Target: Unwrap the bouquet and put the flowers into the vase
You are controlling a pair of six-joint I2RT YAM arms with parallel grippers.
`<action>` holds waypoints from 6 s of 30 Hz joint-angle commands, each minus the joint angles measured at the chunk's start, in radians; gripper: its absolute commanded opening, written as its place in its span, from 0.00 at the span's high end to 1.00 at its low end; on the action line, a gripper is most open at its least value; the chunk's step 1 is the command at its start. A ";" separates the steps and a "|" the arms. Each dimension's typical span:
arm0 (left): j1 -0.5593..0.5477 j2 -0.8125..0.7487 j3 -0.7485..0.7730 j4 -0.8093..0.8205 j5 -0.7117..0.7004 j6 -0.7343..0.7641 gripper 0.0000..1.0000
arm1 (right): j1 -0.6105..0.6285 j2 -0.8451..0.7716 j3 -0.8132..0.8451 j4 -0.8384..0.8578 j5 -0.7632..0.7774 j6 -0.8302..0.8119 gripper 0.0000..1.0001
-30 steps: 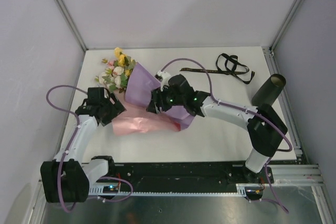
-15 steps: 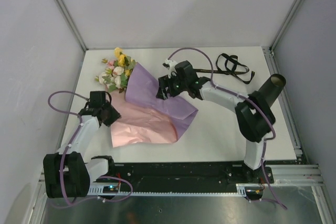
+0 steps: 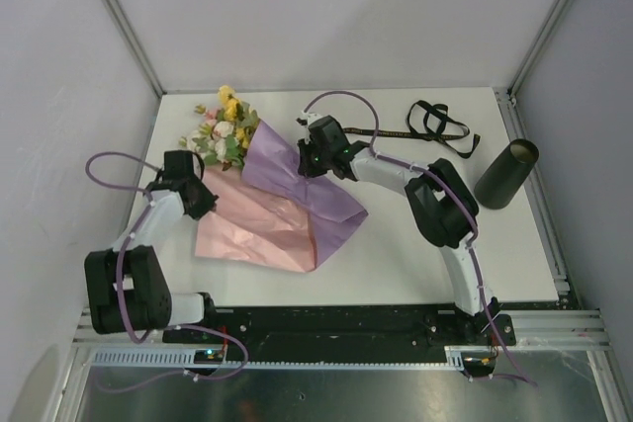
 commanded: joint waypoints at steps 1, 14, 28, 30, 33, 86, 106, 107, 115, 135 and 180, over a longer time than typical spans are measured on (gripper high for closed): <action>0.022 0.101 0.140 -0.003 -0.068 0.076 1.00 | -0.020 -0.052 -0.065 0.088 0.122 0.073 0.96; 0.133 0.247 0.196 -0.140 -0.250 0.071 0.47 | -0.097 -0.139 -0.285 0.233 0.097 0.354 0.99; -0.005 -0.050 0.321 -0.142 -0.027 0.072 0.20 | -0.030 -0.155 -0.328 0.271 0.112 0.548 0.99; -0.068 -0.055 0.277 -0.124 0.023 0.045 0.20 | -0.041 -0.146 -0.354 0.341 0.060 0.601 0.97; -0.158 -0.053 0.177 -0.073 0.093 -0.009 0.19 | -0.045 -0.183 -0.376 0.335 0.090 0.602 0.88; 0.048 0.101 0.008 -0.019 0.011 -0.127 0.15 | -0.058 -0.434 -0.385 -0.253 0.712 0.283 0.13; 0.046 -0.121 0.054 -0.037 0.280 0.110 0.11 | -0.053 -0.372 -0.351 0.190 -0.359 0.064 0.07; 0.046 -0.112 0.043 -0.036 0.285 0.093 0.11 | -0.053 -0.331 -0.334 0.195 -0.409 0.055 0.07; 0.046 0.027 0.045 -0.028 0.221 0.000 0.10 | -0.052 -0.111 -0.176 0.124 -0.545 0.013 0.10; 0.049 0.265 0.111 -0.015 0.116 -0.072 0.09 | -0.029 -0.093 -0.176 -0.075 -0.776 -0.179 0.16; 0.049 -0.052 0.086 -0.014 0.322 0.126 0.12 | 0.242 -0.781 -0.658 -0.052 -0.023 0.250 0.58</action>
